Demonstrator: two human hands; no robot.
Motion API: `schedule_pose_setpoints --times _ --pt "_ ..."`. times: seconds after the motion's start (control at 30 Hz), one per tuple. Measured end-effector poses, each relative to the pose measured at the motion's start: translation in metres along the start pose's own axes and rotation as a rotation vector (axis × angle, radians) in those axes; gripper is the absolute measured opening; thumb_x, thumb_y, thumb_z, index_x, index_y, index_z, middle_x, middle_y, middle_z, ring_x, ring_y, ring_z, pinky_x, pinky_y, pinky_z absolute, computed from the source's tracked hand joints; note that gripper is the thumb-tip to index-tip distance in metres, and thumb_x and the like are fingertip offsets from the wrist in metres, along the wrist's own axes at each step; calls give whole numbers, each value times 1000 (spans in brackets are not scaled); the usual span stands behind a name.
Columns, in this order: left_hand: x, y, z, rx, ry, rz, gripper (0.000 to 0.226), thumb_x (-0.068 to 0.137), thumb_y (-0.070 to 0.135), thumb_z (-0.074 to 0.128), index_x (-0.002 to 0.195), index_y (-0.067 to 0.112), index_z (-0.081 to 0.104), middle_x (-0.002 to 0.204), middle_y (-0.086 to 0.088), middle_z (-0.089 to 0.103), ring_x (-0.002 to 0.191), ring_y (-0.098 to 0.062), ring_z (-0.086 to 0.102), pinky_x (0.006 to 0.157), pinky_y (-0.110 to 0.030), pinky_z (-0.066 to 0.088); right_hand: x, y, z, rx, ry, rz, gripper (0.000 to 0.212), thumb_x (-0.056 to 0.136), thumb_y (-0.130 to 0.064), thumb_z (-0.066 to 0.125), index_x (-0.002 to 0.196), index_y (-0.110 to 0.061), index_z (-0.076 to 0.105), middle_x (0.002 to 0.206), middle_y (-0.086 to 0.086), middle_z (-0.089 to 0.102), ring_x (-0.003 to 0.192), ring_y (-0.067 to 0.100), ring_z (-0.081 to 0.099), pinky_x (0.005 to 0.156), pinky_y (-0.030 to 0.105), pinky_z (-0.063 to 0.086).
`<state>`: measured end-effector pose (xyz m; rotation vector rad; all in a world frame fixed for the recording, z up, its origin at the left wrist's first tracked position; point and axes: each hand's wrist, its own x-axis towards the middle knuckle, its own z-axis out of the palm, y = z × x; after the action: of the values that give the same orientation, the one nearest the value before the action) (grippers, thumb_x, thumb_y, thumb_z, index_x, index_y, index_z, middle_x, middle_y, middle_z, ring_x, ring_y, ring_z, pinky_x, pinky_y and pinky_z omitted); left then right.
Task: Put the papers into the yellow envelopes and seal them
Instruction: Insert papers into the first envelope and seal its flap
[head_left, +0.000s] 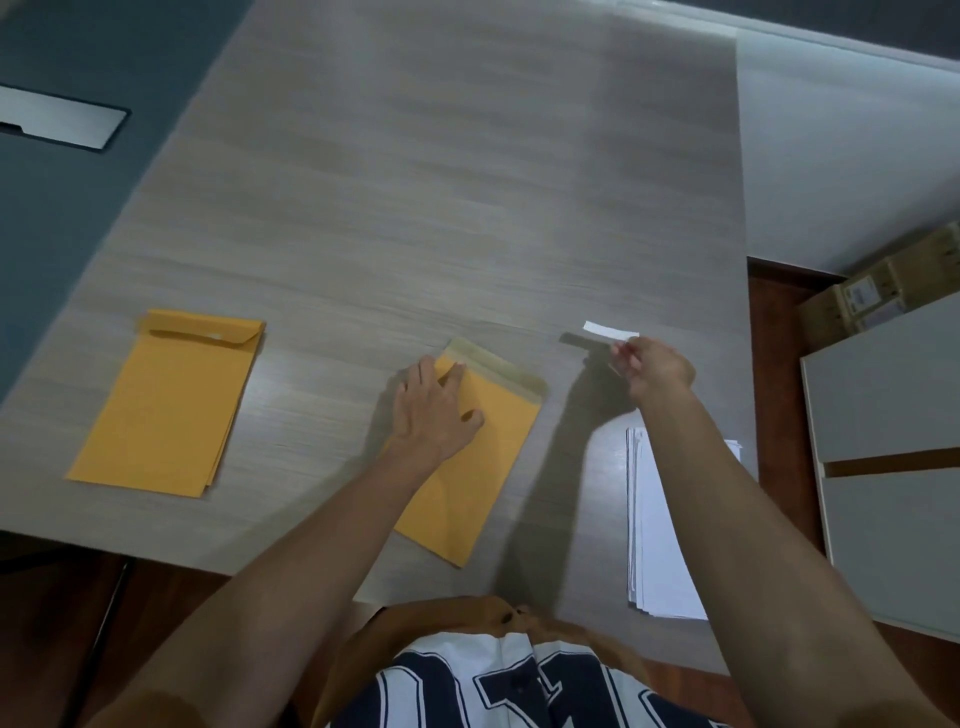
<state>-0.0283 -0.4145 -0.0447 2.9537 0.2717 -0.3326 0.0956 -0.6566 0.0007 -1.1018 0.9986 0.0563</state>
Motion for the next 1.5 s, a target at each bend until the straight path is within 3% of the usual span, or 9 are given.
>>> schedule_pose_setpoints --times 0.13,0.23,0.4,0.57,0.7,0.9,1.2,1.33,1.5 --pt "-2 -4 0 -55 -17 -23 69 85 54 56 144 21 43 124 -12 40 113 -29 40 94 -37 40 7 6 -1 -89 63 23 11 82 7 67 81 0 59 70 14 56 42 14 55 46 26 52" --pt "-2 -11 0 -79 -17 -25 64 85 53 60 141 24 48 118 -9 44 111 -27 44 93 -36 41 1 28 -1 -435 88 -133 26 75 -8 78 99 -9 70 97 11 72 76 21 68 72 34 58" --pt "3 -22 -7 -184 9 -30 52 86 44 68 132 22 57 118 -6 50 116 -24 48 95 -33 40 -29 75 9 -1138 -351 -626 68 67 -32 87 129 -21 60 131 0 58 117 19 54 97 29 41" --pt "10 -26 -15 -275 76 -26 69 74 39 82 127 12 47 126 -7 45 116 -24 46 91 -31 42 -43 89 21 -1548 -519 -907 80 68 -32 83 140 -26 49 134 0 56 122 25 42 97 35 38" --pt "14 -30 -17 -134 102 213 87 76 36 82 147 19 34 141 -5 43 128 -26 42 103 -36 41 -56 96 20 -1633 -550 -1060 63 75 -19 78 134 -22 56 121 3 57 116 23 45 95 34 40" --pt "6 -42 -7 -141 143 373 59 65 20 87 118 17 60 105 -5 56 94 -25 57 78 -35 50 -71 117 -4 -1463 -571 -1230 46 73 4 69 116 -11 68 101 8 62 99 28 57 75 33 52" --pt "-15 -58 0 -59 81 497 53 63 2 75 115 8 70 125 -19 62 111 -36 63 88 -44 54 -87 137 -10 -1750 -567 -1159 65 86 -1 54 145 -22 42 142 8 46 115 29 49 92 40 49" --pt "-17 -60 2 -55 39 525 51 87 3 56 138 6 54 149 -13 46 137 -29 44 112 -42 37 -91 145 -5 -2021 -573 -1171 66 99 -16 40 155 -33 12 163 5 14 127 34 38 103 44 37" --pt "-14 -69 7 105 -30 530 52 103 13 27 155 13 22 164 -3 15 150 -18 17 119 -34 17 -90 143 -7 -2116 -467 -1216 56 102 -24 31 153 -39 12 164 2 8 138 34 28 101 49 33"
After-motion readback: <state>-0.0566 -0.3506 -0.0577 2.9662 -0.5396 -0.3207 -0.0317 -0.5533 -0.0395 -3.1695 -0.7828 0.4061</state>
